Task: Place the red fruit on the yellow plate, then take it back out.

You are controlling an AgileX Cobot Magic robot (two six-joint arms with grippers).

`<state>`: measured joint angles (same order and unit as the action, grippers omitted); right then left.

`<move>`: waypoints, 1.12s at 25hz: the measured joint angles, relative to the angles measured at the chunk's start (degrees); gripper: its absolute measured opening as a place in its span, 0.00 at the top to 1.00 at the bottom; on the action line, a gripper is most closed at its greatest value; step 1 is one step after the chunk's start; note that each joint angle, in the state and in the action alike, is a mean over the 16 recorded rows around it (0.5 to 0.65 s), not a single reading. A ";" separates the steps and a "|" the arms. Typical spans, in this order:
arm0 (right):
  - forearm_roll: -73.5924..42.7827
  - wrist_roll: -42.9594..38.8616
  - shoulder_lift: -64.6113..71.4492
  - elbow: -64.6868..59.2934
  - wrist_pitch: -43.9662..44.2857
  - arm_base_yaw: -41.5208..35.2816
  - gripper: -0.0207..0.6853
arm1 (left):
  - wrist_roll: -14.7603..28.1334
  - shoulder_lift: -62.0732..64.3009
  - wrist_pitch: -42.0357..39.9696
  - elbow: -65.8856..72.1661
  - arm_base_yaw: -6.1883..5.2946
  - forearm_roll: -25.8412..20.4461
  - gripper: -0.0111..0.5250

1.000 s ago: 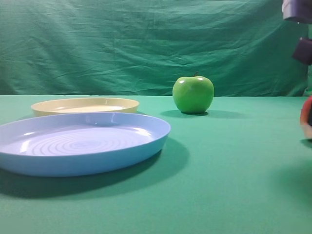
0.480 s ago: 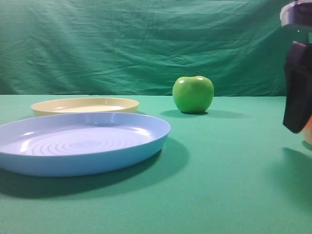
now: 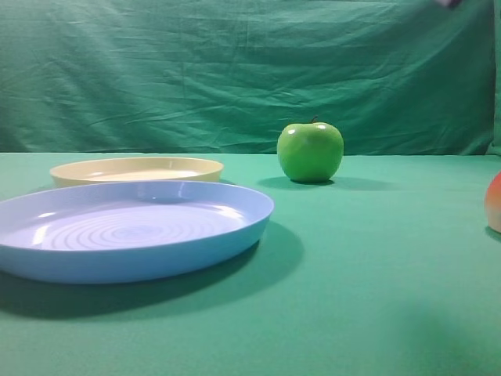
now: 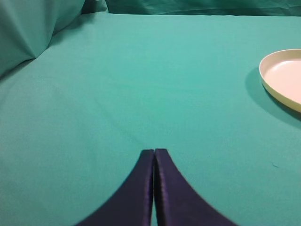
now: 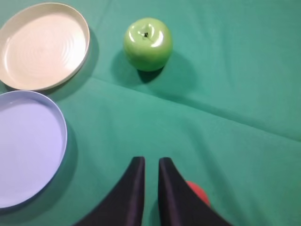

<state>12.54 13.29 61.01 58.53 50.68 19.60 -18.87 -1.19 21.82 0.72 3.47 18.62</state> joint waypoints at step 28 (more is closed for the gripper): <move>-8.93 -4.01 -37.92 -3.39 10.72 -1.48 0.97 | 0.00 0.00 0.00 0.00 0.00 0.00 0.98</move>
<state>3.60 9.28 23.10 55.14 61.40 18.11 -18.87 -1.19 21.82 0.72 3.47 18.62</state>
